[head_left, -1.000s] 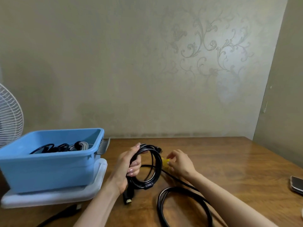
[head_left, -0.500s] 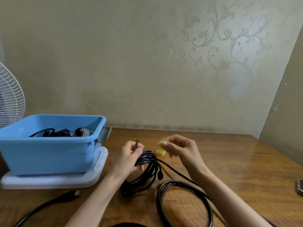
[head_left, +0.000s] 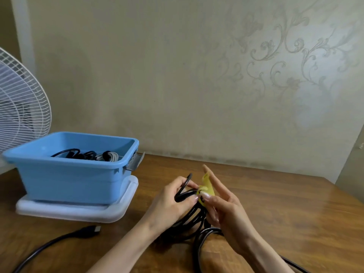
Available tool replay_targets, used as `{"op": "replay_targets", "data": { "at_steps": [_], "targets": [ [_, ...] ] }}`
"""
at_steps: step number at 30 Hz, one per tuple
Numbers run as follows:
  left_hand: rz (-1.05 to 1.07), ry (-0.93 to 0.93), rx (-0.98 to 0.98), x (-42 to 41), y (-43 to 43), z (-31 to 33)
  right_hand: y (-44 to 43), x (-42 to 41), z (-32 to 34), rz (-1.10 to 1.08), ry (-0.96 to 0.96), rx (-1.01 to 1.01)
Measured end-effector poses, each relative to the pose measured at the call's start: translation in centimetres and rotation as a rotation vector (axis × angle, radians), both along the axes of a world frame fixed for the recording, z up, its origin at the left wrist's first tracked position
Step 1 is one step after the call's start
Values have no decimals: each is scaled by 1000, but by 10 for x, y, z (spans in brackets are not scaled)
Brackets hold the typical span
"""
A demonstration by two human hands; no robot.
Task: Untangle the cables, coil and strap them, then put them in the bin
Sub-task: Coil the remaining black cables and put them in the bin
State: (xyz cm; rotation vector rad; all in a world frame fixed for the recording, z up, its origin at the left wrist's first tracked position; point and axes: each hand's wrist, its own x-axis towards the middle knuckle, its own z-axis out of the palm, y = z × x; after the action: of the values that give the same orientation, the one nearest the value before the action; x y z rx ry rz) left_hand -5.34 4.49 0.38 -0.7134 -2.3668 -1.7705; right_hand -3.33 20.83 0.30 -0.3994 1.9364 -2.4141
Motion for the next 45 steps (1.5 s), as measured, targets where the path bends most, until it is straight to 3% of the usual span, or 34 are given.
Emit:
{"op": "replay_targets", "data": {
  "at_steps": [8,11,14,17,21,27,32,37,45],
  "targets": [
    [95,-13,24,-1,2,-1,5,3,2,87,82,-57],
    [197,-98,18,-1,3,0,2,5,0,-73,239,170],
    [160,-122,60,-5,-1,0,4,3,-6,-233,478,491],
    [160,-59,-23,-1,-3,2,-1,7,-7,-315,656,661],
    [233,-57,39,-4,-4,1,-7,13,-3,-428,811,780],
    [163,-91,97,2,0,5,-16,23,2,-126,512,390],
    [-64,-130,252,16,6,14,-16,19,-1,-83,283,240],
    [-31,-130,144,17,9,9,-11,15,-4,-7,221,273],
    [-30,-191,220,14,8,9,-19,23,-1,95,198,317]
  ]
}}
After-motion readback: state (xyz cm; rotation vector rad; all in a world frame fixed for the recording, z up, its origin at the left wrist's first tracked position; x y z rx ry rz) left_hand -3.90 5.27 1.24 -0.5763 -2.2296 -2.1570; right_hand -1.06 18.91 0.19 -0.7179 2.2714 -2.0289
